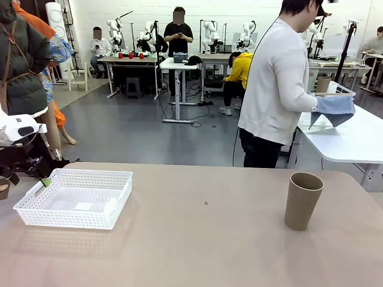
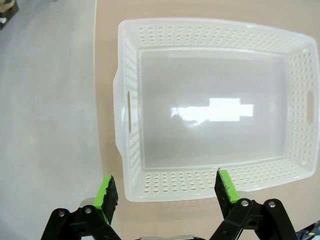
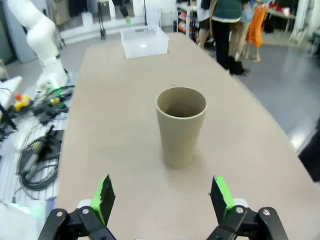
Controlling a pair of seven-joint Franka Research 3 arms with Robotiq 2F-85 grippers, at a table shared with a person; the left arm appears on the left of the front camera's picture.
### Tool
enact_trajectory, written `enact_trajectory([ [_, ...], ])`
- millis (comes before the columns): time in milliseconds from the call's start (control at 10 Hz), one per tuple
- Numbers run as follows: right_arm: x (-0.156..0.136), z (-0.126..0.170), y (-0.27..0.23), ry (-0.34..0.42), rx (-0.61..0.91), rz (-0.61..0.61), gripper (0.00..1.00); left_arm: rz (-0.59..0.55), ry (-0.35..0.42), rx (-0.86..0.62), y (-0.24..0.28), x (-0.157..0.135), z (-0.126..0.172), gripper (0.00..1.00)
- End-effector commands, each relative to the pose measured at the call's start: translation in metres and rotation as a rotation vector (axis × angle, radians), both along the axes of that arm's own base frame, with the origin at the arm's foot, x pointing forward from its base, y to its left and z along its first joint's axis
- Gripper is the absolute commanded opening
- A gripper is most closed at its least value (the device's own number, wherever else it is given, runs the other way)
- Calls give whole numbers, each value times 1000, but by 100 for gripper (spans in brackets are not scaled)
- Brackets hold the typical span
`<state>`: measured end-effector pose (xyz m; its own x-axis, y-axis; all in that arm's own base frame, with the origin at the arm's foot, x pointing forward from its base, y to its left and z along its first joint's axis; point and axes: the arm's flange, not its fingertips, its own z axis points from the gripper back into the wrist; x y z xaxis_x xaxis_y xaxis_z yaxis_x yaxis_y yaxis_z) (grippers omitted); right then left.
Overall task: Clean and organize the cups into the basket.
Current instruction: Pick up the Organizing basket and move it to the center of the table, then pick up the Reusable plastic cup from the right side of the table and place it inside the Organizing basket.
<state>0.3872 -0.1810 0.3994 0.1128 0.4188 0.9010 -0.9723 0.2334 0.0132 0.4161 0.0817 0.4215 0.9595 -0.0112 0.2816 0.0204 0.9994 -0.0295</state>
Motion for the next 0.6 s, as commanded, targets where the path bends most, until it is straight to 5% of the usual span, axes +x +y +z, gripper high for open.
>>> enact_trajectory([
  [0, 25, -29, 4, -41, 59, -22, 100, -1, -12, -75, -1, 3, 6, 100],
  [500, 63, -72, 33, -23, 77, 4, 100, -7, -17, -88, -12, 3, 3, 100],
])
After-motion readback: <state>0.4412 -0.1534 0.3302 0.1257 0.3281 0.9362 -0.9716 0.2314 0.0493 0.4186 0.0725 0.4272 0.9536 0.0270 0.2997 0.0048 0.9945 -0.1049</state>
